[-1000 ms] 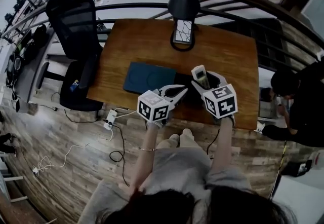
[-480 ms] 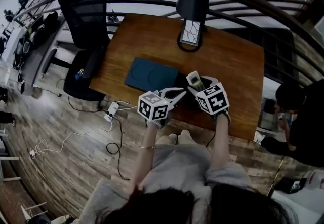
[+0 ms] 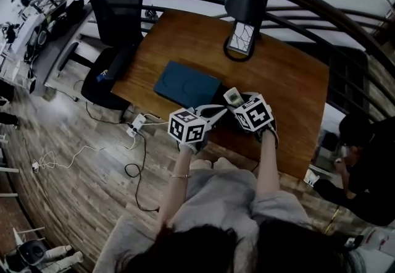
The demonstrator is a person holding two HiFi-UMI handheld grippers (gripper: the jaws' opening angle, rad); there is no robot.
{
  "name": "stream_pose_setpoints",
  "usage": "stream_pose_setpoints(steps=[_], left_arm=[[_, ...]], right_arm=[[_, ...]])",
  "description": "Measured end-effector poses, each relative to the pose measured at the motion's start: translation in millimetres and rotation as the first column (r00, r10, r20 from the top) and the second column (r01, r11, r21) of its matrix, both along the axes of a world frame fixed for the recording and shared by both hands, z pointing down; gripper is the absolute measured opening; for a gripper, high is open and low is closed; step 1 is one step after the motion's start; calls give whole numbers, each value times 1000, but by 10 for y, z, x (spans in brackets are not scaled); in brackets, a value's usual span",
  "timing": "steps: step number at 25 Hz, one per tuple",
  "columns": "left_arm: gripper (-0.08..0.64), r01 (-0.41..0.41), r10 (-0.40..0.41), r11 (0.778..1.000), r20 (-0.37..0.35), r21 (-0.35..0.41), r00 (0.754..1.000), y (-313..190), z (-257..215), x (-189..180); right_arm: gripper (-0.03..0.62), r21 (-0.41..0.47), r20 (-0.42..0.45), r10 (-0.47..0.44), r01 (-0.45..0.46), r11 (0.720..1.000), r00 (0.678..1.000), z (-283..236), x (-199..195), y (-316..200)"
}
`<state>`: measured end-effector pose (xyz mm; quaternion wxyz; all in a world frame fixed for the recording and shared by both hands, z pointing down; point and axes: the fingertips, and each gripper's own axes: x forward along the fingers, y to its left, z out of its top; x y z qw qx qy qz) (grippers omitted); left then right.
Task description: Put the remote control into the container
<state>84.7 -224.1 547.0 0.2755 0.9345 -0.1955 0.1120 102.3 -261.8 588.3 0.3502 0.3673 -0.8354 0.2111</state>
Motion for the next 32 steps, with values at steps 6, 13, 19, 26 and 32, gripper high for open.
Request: stream_pose_setpoints(steps=[6,13,19,26,32], left_arm=[[3,50,-50,999,1,-15,999,45,74,-49],[3,87,-86,995,13,-42,996,83,157,-174],[3,92,-91,994,24,-59,996,116,242,-193],[3,93,-92,993,26,-78,995,122,297,-165],[3,95,-93,992,30,-85,995,117,331,-170]], right_arm=[[252,-37,-39,-88,87,996,995,195,-72,3],[252,-92,-85,-173,165,982,981,399,-139,19],[252,-131,-129,-252,236,963,959,571,-197,46],[252,-161,-173,-314,288,944,934,693,-215,43],[252,-163,-181,-327,299,940,928,728,-217,28]])
